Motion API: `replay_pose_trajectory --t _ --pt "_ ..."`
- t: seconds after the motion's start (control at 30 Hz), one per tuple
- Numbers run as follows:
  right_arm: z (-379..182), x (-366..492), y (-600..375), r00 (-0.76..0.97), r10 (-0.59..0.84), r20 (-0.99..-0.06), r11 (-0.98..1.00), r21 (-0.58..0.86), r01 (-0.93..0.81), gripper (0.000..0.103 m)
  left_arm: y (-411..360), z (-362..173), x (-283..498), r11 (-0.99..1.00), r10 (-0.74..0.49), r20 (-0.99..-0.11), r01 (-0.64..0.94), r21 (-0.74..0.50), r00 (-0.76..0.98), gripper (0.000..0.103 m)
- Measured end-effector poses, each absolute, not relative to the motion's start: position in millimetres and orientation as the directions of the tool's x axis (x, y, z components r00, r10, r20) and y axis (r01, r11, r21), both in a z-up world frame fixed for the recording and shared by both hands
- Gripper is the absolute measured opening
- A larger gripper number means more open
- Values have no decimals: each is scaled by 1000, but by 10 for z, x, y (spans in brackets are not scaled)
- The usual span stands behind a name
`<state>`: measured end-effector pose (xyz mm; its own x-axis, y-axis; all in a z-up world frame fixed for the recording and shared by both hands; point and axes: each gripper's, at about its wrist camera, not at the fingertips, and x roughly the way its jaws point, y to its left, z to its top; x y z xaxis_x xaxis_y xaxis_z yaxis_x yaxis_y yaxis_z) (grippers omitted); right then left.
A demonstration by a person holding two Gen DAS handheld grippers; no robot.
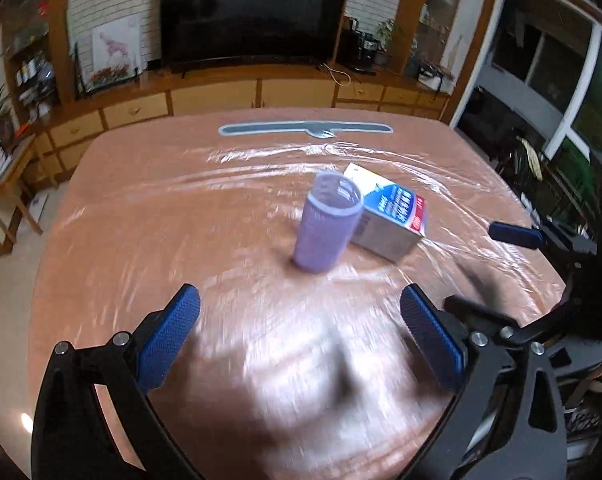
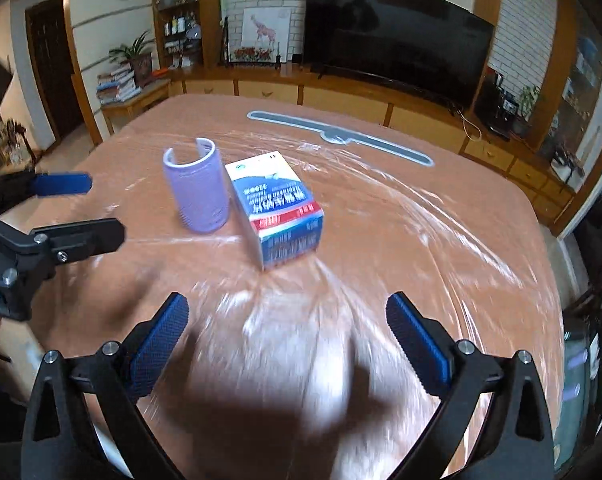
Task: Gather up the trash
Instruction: 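Move both tools back over the table toward the roller and box, then grasp the blue-white Naproxen box with the right tool while the left tool grasps the purple mesh roller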
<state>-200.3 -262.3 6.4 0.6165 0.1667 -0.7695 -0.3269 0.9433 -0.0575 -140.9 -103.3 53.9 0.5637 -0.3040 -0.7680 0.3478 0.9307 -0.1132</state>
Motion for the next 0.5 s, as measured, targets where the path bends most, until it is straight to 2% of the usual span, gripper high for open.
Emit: replay_pose_trajectory --t 0.23,0.33,0.5 --pt "-68 -1607 -2417 585 158 -796 925 -88 -369 97 -1161 411 -1045 908 -341 -779 398 -129 526 95" --pt "-109 -1486 -2415 564 169 -808 924 -69 -376 96 -1201 334 -934 895 -372 -787 417 -162 493 86" --pt "-148 -1345 -2420 530 212 -821 923 -10 -385 85 -1228 258 -869 880 -399 -794 437 -189 459 72"
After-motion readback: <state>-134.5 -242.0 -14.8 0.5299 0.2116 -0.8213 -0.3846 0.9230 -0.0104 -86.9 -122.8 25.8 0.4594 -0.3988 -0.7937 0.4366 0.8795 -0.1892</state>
